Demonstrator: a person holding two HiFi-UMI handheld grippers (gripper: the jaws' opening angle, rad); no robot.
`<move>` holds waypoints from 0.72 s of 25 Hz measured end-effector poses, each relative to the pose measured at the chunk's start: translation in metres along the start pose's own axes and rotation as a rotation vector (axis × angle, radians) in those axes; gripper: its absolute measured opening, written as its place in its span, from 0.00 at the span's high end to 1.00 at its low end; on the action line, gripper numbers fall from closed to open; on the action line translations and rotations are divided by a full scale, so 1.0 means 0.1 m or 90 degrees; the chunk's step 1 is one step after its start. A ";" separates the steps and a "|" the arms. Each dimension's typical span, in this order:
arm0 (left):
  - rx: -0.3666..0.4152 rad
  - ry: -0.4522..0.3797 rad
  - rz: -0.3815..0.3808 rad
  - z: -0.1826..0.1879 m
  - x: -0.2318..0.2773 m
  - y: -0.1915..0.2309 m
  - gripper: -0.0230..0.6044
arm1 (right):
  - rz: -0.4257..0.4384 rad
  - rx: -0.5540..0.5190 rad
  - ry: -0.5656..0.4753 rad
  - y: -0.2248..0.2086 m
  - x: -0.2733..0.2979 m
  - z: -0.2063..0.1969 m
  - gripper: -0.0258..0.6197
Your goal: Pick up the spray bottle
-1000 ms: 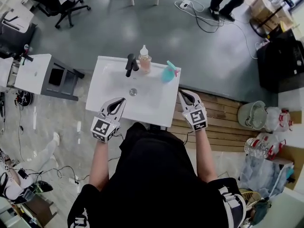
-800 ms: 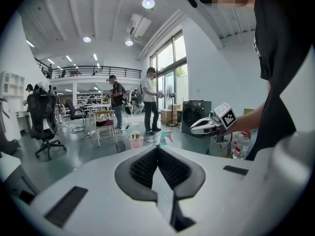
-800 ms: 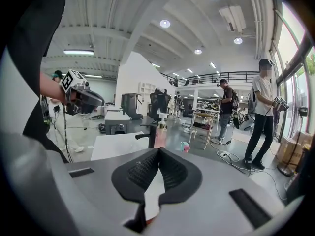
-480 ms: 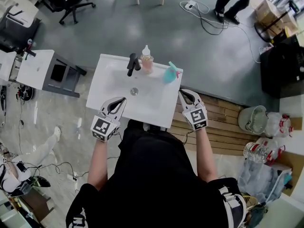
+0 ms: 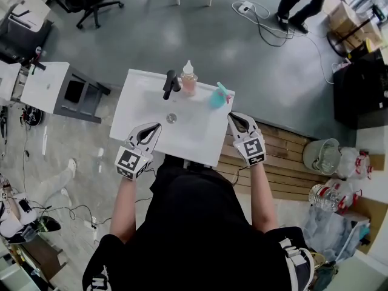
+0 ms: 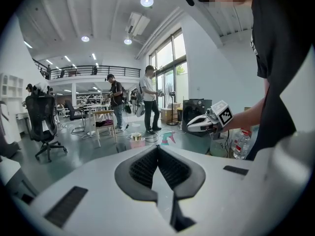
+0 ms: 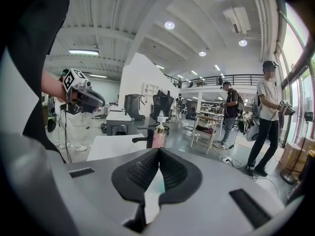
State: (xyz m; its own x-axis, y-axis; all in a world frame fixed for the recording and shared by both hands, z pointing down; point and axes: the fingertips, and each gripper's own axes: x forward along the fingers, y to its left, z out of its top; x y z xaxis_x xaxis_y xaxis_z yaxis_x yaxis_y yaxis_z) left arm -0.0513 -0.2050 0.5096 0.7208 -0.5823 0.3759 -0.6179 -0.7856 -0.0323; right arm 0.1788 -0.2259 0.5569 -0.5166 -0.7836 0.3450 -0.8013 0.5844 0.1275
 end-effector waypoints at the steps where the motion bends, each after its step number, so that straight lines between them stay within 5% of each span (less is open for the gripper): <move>1: 0.001 0.000 0.000 0.01 0.01 0.01 0.93 | 0.000 0.001 -0.002 -0.01 0.01 0.00 0.93; 8: -0.003 0.007 0.000 -0.04 0.03 0.05 0.93 | -0.001 0.001 -0.020 -0.04 0.08 0.05 0.90; 18: -0.003 0.009 0.001 -0.04 0.08 0.10 0.93 | -0.024 0.012 -0.035 -0.14 0.12 0.02 0.72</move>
State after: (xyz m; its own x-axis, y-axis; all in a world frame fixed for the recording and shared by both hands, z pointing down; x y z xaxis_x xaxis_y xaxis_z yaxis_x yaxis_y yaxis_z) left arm -0.0530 -0.2164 0.5157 0.7157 -0.5799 0.3893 -0.6198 -0.7842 -0.0286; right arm 0.1832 -0.2444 0.5570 -0.5007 -0.8159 0.2891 -0.8261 0.5502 0.1221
